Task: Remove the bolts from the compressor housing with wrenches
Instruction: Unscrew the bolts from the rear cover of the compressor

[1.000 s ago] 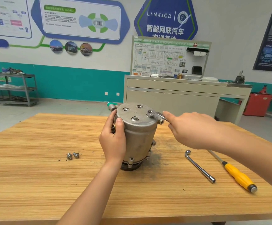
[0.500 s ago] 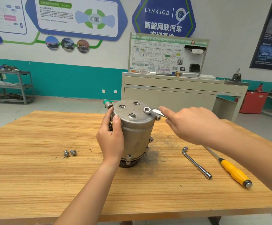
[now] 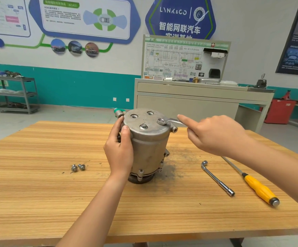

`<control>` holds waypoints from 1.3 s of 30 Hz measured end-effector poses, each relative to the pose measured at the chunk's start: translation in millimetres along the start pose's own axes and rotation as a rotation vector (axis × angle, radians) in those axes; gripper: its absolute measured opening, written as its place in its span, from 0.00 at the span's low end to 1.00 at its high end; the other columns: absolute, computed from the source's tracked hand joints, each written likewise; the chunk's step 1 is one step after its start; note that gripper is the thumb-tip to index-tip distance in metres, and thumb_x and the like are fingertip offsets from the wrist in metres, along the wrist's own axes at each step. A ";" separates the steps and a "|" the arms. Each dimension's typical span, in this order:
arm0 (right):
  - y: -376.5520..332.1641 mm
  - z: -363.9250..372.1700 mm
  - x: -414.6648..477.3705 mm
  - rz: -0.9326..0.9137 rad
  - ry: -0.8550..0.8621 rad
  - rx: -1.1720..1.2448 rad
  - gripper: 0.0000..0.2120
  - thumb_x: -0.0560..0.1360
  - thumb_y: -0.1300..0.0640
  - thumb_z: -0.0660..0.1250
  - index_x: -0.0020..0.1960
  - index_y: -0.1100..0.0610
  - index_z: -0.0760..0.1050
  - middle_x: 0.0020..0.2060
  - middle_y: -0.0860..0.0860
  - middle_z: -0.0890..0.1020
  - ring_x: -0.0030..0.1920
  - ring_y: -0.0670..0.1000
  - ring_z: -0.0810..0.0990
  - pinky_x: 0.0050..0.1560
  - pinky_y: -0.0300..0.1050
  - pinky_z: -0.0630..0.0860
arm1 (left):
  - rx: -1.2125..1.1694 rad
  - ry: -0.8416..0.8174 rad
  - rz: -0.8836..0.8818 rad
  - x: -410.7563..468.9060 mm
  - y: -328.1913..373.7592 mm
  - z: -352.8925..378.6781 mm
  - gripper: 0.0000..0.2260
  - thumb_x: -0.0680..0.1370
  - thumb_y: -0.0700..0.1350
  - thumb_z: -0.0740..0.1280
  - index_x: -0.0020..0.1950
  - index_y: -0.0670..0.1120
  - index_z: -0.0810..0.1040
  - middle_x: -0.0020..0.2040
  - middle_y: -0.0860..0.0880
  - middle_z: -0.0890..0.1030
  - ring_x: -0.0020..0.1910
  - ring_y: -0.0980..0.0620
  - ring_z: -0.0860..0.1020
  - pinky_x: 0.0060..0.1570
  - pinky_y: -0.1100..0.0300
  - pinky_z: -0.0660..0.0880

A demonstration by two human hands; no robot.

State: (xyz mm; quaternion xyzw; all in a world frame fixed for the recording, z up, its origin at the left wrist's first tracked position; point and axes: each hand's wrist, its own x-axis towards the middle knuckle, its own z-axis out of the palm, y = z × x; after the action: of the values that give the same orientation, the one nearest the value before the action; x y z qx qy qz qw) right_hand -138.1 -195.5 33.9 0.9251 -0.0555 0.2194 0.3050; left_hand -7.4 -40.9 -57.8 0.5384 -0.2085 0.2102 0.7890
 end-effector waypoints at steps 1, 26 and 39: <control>4.2 6.9 0.1 -0.011 0.052 0.035 0.21 0.80 0.51 0.50 0.72 0.52 0.61 0.26 0.48 0.72 0.25 0.52 0.71 0.23 0.38 0.60 | 0.006 -0.014 -0.007 2.7 -0.1 -0.7 0.14 0.80 0.40 0.60 0.64 0.46 0.76 0.53 0.65 0.75 0.51 0.78 0.71 0.49 0.80 0.66; -16.1 -15.7 -7.7 0.273 0.075 0.231 0.23 0.79 0.58 0.53 0.72 0.49 0.53 0.24 0.47 0.66 0.24 0.49 0.65 0.24 0.42 0.58 | 0.012 -0.091 -0.034 9.1 -1.0 1.7 0.14 0.80 0.42 0.60 0.63 0.48 0.77 0.54 0.63 0.77 0.53 0.75 0.72 0.48 0.79 0.68; -39.0 -41.1 -0.5 0.158 -0.178 -0.078 0.25 0.73 0.67 0.56 0.70 0.60 0.60 0.27 0.49 0.60 0.30 0.52 0.68 0.22 0.41 0.54 | 0.058 -0.068 0.017 -0.4 4.1 2.1 0.19 0.75 0.52 0.59 0.64 0.50 0.76 0.52 0.69 0.74 0.51 0.78 0.71 0.47 0.81 0.66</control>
State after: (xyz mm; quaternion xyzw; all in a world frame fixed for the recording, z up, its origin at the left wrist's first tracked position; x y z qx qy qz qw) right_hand -144.6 -139.8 42.1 0.9211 -0.1636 0.1577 0.3162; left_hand -10.2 -41.6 -54.2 0.5662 -0.2334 0.2045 0.7636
